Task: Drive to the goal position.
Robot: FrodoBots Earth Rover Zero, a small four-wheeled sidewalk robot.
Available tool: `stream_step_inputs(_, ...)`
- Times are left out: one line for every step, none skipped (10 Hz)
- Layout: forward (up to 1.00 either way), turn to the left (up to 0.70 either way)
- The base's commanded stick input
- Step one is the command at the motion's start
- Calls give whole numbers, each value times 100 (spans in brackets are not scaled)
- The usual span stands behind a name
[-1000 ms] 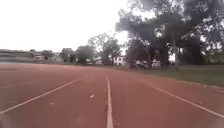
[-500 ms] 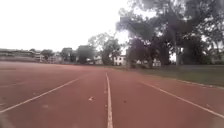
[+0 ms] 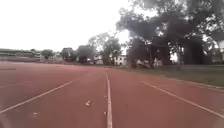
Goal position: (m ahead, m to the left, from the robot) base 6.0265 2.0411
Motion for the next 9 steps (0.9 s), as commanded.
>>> stream_step_inputs(45, 0)
stream_step_inputs(45, 0)
stream_step_inputs(45, 0)
stream_step_inputs(45, 0)
stream_step_inputs(45, 0)
stream_step_inputs(45, 0)
stream_step_inputs(45, 0)
stream_step_inputs(45, 0)
stream_step_inputs(45, 0)
